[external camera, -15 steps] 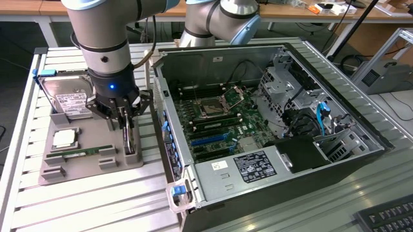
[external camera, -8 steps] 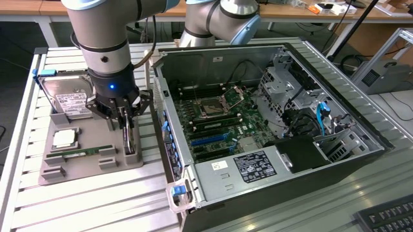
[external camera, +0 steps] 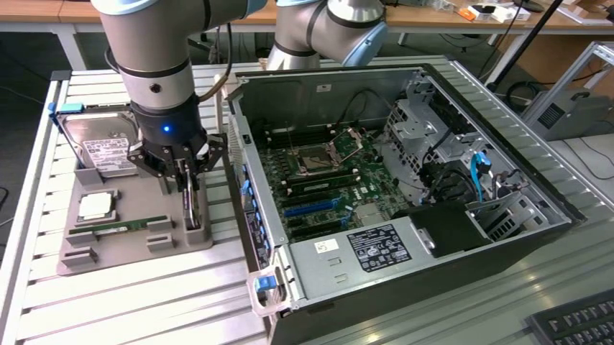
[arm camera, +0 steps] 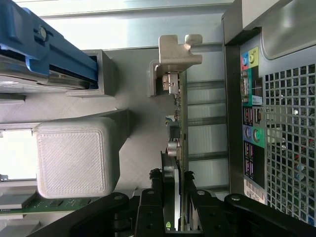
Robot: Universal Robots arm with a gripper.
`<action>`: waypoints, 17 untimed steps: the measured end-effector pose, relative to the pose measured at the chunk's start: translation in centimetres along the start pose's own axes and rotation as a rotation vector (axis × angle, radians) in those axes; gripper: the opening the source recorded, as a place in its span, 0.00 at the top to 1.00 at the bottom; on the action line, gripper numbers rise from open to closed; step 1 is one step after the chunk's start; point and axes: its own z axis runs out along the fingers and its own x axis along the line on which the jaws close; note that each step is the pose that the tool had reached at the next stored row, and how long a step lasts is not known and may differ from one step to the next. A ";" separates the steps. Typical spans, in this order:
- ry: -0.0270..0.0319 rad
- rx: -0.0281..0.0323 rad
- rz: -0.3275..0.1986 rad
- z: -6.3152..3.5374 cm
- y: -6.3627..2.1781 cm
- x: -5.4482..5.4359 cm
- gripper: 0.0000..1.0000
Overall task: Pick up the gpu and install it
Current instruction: 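Pick up the gpu and move the gpu toward the slot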
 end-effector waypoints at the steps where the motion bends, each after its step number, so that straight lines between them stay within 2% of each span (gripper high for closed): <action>1: 0.0002 0.0001 0.000 -0.03 0.00 0.0 0.73; 17: 0.0004 0.0003 0.000 -0.47 -0.02 0.0 0.73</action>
